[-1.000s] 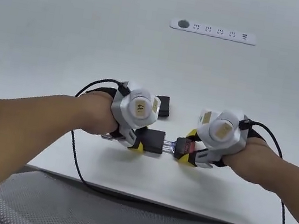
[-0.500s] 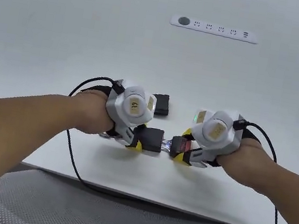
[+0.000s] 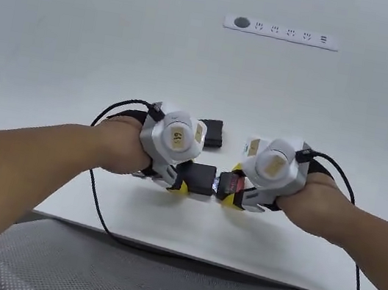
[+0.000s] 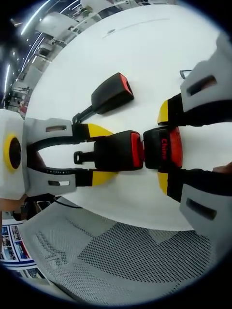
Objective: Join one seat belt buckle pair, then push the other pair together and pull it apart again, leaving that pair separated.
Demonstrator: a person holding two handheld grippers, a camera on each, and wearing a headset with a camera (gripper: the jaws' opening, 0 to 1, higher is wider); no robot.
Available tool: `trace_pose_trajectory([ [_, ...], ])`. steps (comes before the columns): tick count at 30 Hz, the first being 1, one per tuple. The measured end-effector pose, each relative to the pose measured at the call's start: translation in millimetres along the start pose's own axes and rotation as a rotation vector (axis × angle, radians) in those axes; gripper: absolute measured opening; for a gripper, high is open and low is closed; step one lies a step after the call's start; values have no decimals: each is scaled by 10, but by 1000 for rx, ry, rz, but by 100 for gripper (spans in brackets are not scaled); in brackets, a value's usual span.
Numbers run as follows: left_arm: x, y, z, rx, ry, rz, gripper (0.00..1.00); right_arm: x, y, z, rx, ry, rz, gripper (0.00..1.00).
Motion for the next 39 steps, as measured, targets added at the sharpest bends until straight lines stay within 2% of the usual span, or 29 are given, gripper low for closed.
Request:
trace_pose_trajectory([
  [1, -3, -2, -7, -7, 2, -1, 32, -20, 14, 19, 2, 13, 19, 32],
  [5, -10, 3, -6, -18, -3, 6, 32, -12, 20, 12, -2, 14, 11, 32],
  [10, -54, -6, -4, -12, -8, -11, 32, -20, 41, 12, 9, -5, 43, 32],
  [13, 13, 47, 21, -18, -3, 4, 32, -40, 48, 11, 37, -4, 79, 31],
  [16, 3, 42, 8, 2, 2, -10, 31, -43, 49, 9, 40, -5, 68, 31],
  [18, 19, 61, 15, 10, -5, 3, 31, -59, 65, 8, 37, 1, 45, 31],
  [23, -2, 43, 22, 11, -7, 6, 31, -66, 74, -5, 33, 13, 19, 31],
  [30, -4, 25, 29, -17, 1, 7, 31, -65, 70, 11, 30, 25, 8, 31],
  [39, 0, 27, 20, -19, 2, 4, 31, -35, 82, 38, 18, 39, -8, 32],
])
Point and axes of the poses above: the centre of the closed fingertips' face, and the gripper's own axes: z roughly backward along the fingers, x roughly to its left, y roughly out of its underside, the point moved 1 cm from there along z, roughly backward along the fingers, and after that the axes turned 13 degrees about -x, right-handed, at the moved point
